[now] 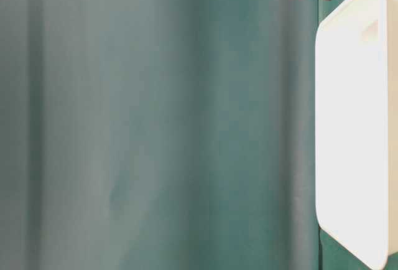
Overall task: Put the tape alternately from left to right into the white case.
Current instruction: 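Move the right gripper past the white roll toward the blue roll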
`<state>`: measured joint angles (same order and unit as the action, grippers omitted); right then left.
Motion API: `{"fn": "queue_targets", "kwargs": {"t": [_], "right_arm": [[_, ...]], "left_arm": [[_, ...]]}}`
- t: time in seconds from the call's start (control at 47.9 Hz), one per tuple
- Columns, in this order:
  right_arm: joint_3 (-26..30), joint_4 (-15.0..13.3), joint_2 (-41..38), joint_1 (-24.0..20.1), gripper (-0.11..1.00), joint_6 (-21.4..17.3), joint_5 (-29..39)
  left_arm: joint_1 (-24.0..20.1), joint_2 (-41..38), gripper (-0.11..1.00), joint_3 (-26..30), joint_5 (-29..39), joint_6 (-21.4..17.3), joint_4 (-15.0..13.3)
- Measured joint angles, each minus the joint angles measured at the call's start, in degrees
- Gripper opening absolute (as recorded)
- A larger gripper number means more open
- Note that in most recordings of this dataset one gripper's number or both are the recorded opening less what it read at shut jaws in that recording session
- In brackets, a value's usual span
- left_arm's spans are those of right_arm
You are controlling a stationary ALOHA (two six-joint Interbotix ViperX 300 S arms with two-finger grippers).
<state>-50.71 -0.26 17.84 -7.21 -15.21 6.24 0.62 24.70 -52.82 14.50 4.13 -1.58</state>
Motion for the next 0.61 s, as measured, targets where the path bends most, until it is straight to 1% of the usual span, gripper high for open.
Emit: {"fn": "queue_targets", "kwargs": {"t": [0.209, 0.376, 0.48, 0.606], "right_arm": [[1.85, 0.00, -1.76, -0.18, 0.89, -0.09, -0.09], [4.66, 0.00, -5.63, -1.85, 0.89, -0.26, -0.09], [6.59, 0.00, -8.17, -2.64, 0.89, -1.93, 0.35], [9.05, 0.00, -11.43, -3.08, 0.89, -5.19, 1.67]], "left_arm": [[0.00, 0.00, 0.57, 0.00, -0.09, 0.00, 0.00], [0.00, 0.00, 0.57, 0.00, 0.09, 0.09, 0.00], [0.00, 0.00, 0.57, 0.00, 0.09, 0.09, -0.09], [0.00, 0.00, 0.57, 0.00, 0.09, 0.18, 0.00]]}}
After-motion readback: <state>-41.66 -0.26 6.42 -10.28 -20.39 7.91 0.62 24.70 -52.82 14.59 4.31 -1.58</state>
